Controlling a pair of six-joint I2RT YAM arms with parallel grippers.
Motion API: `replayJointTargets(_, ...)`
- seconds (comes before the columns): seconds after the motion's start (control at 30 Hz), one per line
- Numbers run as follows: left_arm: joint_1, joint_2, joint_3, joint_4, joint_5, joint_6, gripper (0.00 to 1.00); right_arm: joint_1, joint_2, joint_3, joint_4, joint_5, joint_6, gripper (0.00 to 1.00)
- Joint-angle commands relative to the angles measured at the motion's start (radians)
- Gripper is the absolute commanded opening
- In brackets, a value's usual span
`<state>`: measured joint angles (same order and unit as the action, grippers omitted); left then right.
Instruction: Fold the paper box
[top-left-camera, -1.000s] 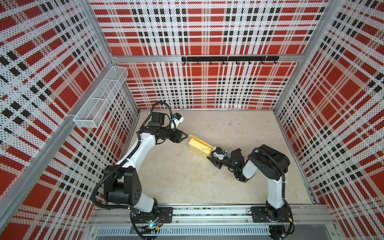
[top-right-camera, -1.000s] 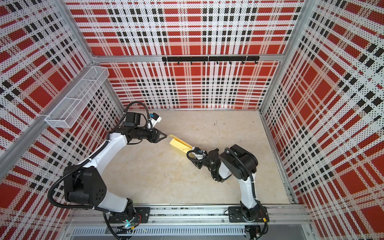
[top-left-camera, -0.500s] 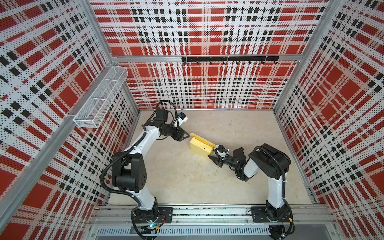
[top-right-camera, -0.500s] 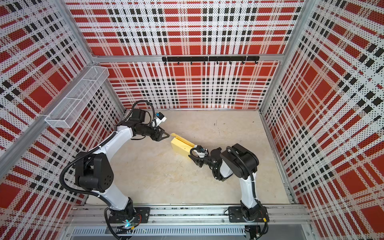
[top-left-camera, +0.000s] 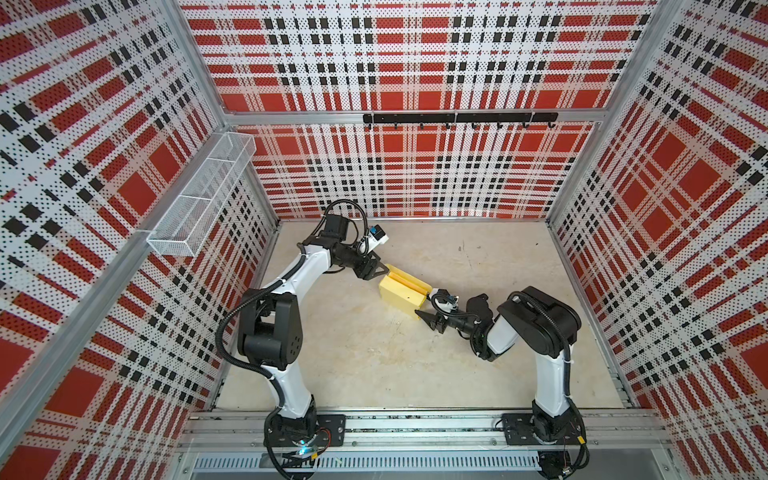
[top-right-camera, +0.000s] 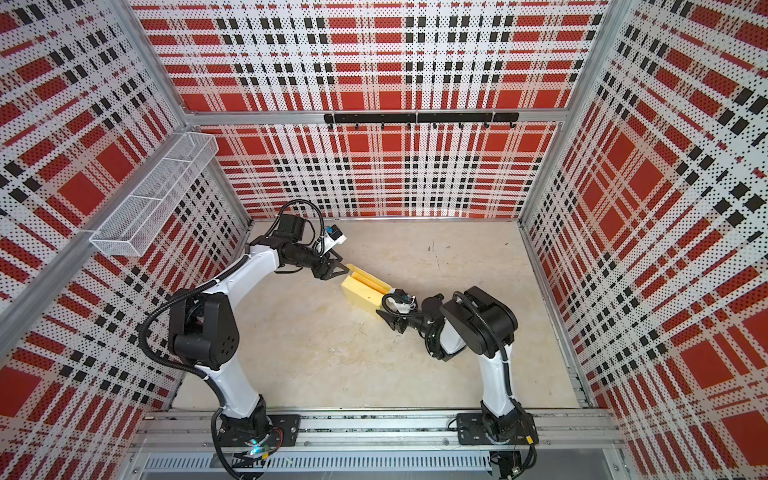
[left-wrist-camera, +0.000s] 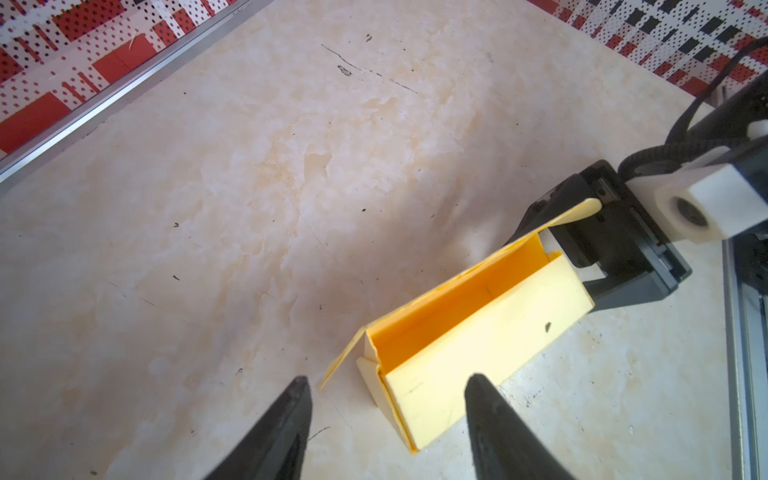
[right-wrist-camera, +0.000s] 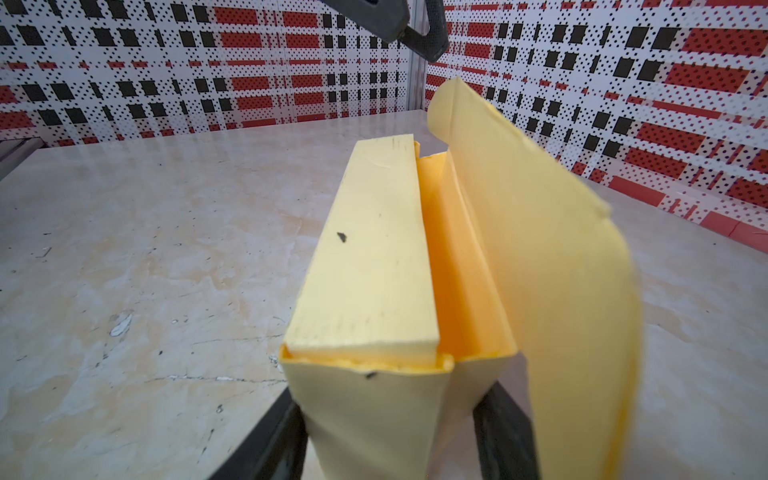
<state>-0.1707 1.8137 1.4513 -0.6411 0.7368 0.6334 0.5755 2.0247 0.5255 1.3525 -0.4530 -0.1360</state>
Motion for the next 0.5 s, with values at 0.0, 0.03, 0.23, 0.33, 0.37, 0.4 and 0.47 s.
replayJointTargets(0.0,0.001,-0.009,-0.029,0.059,0.029,-0.052,0.61,0.000,0.007,0.016,0.069,0.007,0.013,0.64)
replayJointTargets(0.03,-0.004,-0.013,-0.036,0.066,0.028,-0.050,0.60,0.002,0.006,0.020,0.068,0.009,0.013,0.64)
replayJointTargets(0.23,-0.012,-0.024,-0.051,0.087,0.024,-0.114,0.58,0.013,0.014,0.041,0.068,0.038,0.032,0.52)
replayJointTargets(0.33,-0.009,-0.066,-0.094,0.111,0.012,-0.129,0.58,0.017,0.019,0.043,0.069,0.039,0.025,0.47)
replayJointTargets(0.37,-0.007,-0.079,-0.107,0.113,-0.001,-0.139,0.58,0.019,0.023,0.042,0.068,0.040,0.020,0.46)
replayJointTargets(0.4,-0.006,-0.090,-0.124,0.117,-0.010,-0.155,0.59,0.019,0.025,0.040,0.068,0.045,0.017,0.46)
replayJointTargets(0.47,0.000,-0.115,-0.165,0.127,-0.037,-0.190,0.61,0.019,0.018,0.038,0.067,0.049,0.019,0.46)
